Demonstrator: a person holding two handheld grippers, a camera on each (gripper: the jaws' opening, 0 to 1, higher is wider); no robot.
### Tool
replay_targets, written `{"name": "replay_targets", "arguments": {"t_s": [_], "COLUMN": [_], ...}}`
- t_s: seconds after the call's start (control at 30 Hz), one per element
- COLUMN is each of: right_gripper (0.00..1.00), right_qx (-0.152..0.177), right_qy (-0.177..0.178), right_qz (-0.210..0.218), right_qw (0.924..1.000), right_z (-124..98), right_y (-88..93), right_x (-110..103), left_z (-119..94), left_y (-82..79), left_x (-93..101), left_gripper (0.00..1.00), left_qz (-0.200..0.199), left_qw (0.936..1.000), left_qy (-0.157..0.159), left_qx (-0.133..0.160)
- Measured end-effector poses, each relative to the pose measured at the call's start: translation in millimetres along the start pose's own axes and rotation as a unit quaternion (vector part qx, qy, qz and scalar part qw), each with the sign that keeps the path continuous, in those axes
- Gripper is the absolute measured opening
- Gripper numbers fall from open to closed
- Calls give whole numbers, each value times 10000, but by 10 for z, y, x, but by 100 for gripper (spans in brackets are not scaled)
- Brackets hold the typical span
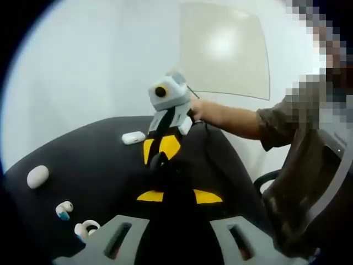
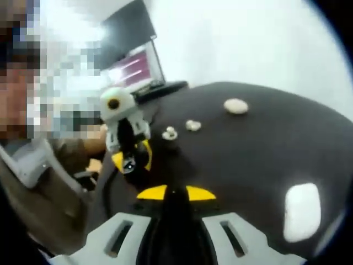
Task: Pick up three earphones and place each one into its charging case using tactile feedback, ensure that each earphone is properly inserted and securely positioned inside the case.
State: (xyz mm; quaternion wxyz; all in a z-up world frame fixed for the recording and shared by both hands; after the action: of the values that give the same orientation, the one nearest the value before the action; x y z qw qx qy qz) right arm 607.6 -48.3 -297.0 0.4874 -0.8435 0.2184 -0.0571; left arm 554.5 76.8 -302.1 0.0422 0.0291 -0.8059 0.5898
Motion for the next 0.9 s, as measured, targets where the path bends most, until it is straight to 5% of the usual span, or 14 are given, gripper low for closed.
{"name": "replay_targets", "arguments": {"t_s": [0.4,0.57,0.67,0.77,0.9], "right_gripper": [13,13,13,13,13], "right_qx": [32,700,1480,2398,2303], "right_qy": [186,483,762,1013,1425], "right_qz": [-650,-784,-1420,-2289,-3609], "right_qw": [9977,9933,9758,9380,8924], "right_z": [-94,-207,-349,-455,-346], "right_y": [37,-192,-424,-588,-485], "right_x": [2,-16,-151,-456,-694], "left_z": [5,2,0,-2,-4], "left_y": [0,0,0,1,2], "left_x": [4,-4,-8,-9,-12], "left_gripper": [15,15,15,15,15], "left_qz": [-13,-32,-46,-46,-41], "left_qw": [10000,10000,10000,10000,10000], "left_qy": [8,6,8,7,5], "left_qx": [2,7,8,5,5]}}
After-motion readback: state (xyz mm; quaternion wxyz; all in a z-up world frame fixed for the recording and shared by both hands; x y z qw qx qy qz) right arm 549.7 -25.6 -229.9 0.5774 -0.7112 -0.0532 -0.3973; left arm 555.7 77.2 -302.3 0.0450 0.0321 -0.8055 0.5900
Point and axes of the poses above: the point that each gripper's makers call its tool centre point, and the gripper's own axes: z roughly forward along the fingers, x roughly to its right, y roughly out of its underside, the point moved 5 cm from there along -z, roughly backward along the fingers, and after that the axes turned 15 degrees about y, right-handed, at the moved point
